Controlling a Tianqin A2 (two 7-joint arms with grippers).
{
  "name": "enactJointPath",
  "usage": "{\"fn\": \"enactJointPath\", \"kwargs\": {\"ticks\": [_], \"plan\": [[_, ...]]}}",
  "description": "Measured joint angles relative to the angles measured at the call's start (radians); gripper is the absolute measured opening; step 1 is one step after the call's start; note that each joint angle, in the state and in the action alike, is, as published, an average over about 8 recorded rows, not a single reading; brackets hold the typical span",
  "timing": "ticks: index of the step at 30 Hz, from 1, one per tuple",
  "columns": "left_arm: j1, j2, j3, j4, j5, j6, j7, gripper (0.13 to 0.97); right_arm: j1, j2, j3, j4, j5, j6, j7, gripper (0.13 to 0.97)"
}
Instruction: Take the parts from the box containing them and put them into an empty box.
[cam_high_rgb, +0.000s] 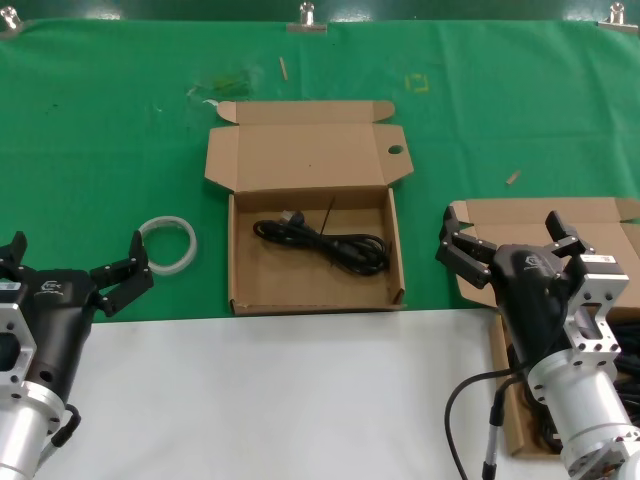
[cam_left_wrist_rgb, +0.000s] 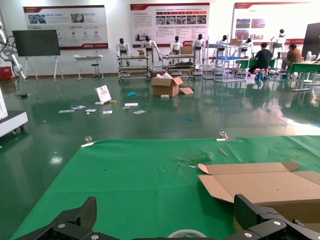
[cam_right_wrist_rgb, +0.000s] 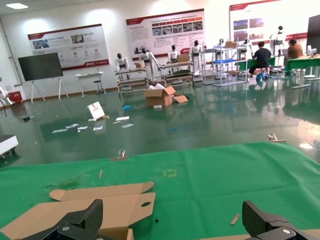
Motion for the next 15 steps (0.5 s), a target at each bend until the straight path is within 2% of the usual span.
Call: {"fn": "enactJointPath", "kwargs": {"ticks": [15], "plan": [[0.0, 0.0, 0.0, 0.0, 0.0, 0.0, 0.0, 0.965, -0.003, 0.0, 0.003, 0.003, -0.003, -0.002, 0.006, 0.966]]}}
